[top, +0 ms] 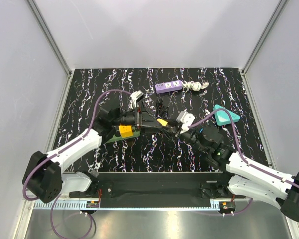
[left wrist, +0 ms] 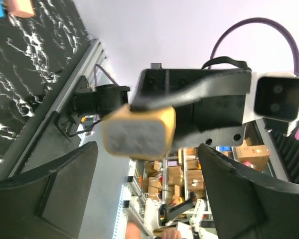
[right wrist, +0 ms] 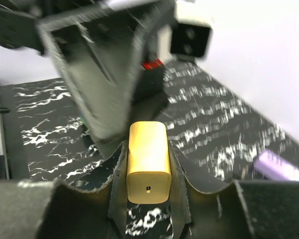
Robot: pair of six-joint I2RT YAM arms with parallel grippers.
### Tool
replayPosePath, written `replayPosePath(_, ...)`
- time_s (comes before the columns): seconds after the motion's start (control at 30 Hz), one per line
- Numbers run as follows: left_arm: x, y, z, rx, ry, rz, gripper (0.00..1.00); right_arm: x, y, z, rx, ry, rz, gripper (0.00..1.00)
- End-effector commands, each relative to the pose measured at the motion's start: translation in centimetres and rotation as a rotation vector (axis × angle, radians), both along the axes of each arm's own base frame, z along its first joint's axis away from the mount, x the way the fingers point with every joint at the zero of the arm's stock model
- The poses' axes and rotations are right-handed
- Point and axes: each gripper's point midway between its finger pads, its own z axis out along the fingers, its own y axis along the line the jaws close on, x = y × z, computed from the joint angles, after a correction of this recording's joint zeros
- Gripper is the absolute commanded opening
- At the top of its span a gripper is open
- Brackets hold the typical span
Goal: Insert the plug
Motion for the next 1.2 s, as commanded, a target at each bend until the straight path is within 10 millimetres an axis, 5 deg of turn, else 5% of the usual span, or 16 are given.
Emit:
replayPosePath(0.0,0.4,0.8,1.7,0.031,-0.209,-0.007,0.89,2.4,-1.6,0.1,0.05,0.127,-0.172,0.0)
replayPosePath(0.13,3.6,3.4,-1.0,0.315,-0.262,0.114,0.94,3.7,-3.1,-2.9,0.011,0.295,-0.308,0.0)
replayPosePath(0.17,6.0,4.8,-2.7,0.452,-0.287,0.227,0.94,3.6,-3.6,-4.4,-0.032,0.345,-0.333,0.0)
replayPosePath(0.27,8.4,9.6,-5.9,0.784,-0.374,0.363,0.94,3.6,-5.1,-5.7,-0.066,0.477,-0.416,0.0)
replayPosePath(0.3,8.7,10.7,-6.6,0.848,-0.407,0.375,0.93,4.4,-5.7,-5.0,-0.032,0.527,-0.47,0.0)
replayPosePath(0.33,8.7,11.8,-7.3,0.902,-0.412,0.393,0.93,4.2,-6.9,-6.6,-0.094,0.591,-0.524,0.0)
replayPosePath(0.47,9.0,15.1,-8.7,1.048,-0.471,0.48,0.92,6.4,-11.9,-7.7,-0.102,0.771,-0.771,0.0)
replayPosePath(0.5,9.0,15.3,-9.0,1.062,-0.478,0.478,0.91,7.0,-12.0,-7.3,-0.079,0.832,-0.775,0.0)
replayPosePath(0.53,8.7,15.4,-9.4,1.069,-0.48,0.469,0.91,7.9,-14.5,-8.1,-0.078,0.899,-0.856,0.0)
replayPosePath(0.73,7.6,14.2,-9.0,1.014,-0.517,0.404,0.91,12.1,-20.6,-11.2,-0.104,1.246,-1.017,0.0)
replayPosePath(0.9,6.9,13.6,-8.8,0.969,-0.533,0.373,0.91,16.0,-26.2,-11.6,-0.287,1.222,-1.192,0.0)
replayPosePath(1.07,6.0,12.3,-8.9,0.9,-0.529,0.315,0.9,17.4,-31.9,-12.4,-0.311,1.268,-1.376,0.0)
replayPosePath(1.1,5.8,12.2,-9.3,0.902,-0.525,0.306,0.91,17.2,-34.4,-13.0,-0.303,1.29,-1.448,0.0)
replayPosePath(1.17,5.4,11.9,-9.5,0.897,-0.525,0.285,0.9,16.4,-36.1,-13.7,-0.324,1.313,-1.495,0.0)
